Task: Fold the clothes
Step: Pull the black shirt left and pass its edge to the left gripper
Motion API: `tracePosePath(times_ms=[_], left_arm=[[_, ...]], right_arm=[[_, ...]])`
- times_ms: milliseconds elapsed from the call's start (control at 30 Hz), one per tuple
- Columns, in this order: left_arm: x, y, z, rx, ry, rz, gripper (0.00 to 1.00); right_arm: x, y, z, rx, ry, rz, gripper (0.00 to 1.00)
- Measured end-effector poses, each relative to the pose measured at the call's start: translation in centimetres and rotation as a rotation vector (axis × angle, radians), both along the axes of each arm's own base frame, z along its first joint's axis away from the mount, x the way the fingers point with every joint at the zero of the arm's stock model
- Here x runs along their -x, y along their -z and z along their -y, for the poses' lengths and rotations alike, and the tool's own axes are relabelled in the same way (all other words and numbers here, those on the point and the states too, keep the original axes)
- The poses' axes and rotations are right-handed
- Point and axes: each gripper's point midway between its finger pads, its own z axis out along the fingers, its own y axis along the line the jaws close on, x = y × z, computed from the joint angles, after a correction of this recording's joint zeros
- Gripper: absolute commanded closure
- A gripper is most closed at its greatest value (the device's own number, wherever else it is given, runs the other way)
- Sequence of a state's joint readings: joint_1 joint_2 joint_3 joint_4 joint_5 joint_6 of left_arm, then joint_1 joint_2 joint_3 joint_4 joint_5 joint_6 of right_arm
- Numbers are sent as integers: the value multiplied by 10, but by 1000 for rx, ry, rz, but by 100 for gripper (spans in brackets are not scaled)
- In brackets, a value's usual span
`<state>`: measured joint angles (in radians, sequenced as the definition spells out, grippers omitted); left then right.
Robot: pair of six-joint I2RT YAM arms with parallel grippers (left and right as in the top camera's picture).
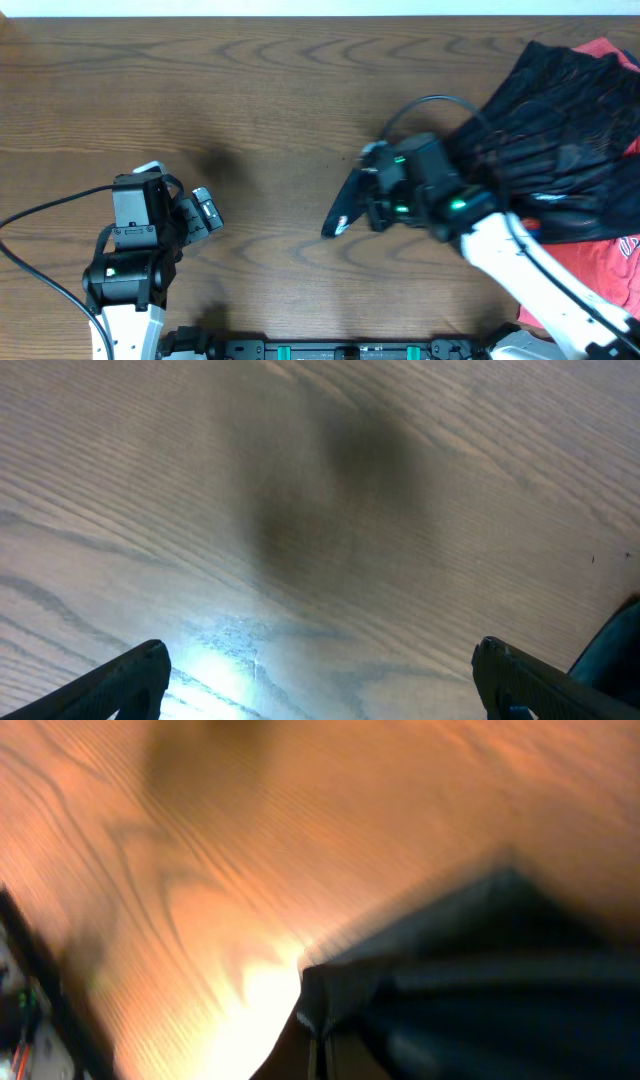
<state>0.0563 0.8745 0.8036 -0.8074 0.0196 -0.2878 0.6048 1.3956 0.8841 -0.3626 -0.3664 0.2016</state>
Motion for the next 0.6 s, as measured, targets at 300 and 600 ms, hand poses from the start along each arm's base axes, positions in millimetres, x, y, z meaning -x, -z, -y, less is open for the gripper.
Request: tracePosePath(times_ms=[300, 600], left_arm=[[-1, -1, 0, 0, -1, 7, 2], [-10, -6, 8, 73, -17, 49, 2]], right_arm=[[9, -3, -111, -193, -131, 157, 59], [-4, 46, -39, 109, 71, 49, 1]])
